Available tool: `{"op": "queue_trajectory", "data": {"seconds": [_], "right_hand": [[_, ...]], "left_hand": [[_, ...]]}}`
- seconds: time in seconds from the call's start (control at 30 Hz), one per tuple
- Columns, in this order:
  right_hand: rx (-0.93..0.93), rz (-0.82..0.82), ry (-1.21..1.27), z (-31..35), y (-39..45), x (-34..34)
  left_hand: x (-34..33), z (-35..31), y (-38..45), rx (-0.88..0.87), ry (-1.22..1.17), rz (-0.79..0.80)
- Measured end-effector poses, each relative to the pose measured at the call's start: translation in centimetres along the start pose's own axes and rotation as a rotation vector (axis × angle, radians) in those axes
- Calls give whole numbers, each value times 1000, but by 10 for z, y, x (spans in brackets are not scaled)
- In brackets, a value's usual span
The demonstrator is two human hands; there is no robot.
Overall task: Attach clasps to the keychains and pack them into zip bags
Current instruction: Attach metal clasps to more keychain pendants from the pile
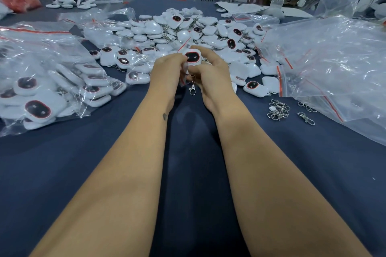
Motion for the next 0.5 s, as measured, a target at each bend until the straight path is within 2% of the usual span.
{"op": "queue_trajectory", "data": {"seconds": [0.3, 0.5], "right_hand": [[-15, 3, 21, 0, 0, -2], [26, 11, -13, 0, 1, -2]], "left_hand": [[-2, 2, -1, -95, 29, 61], [-3, 1, 0, -76, 8, 45]]}}
Point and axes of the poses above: each hand's wrist, its own y-axis towards the middle knuckle, its own x-axis out of the back of the hand, z = x × y, the point moved 4 cm from there along y, towards the middle knuckle, and after that the axes turned 6 degrees about z, right-handed, at the moved point
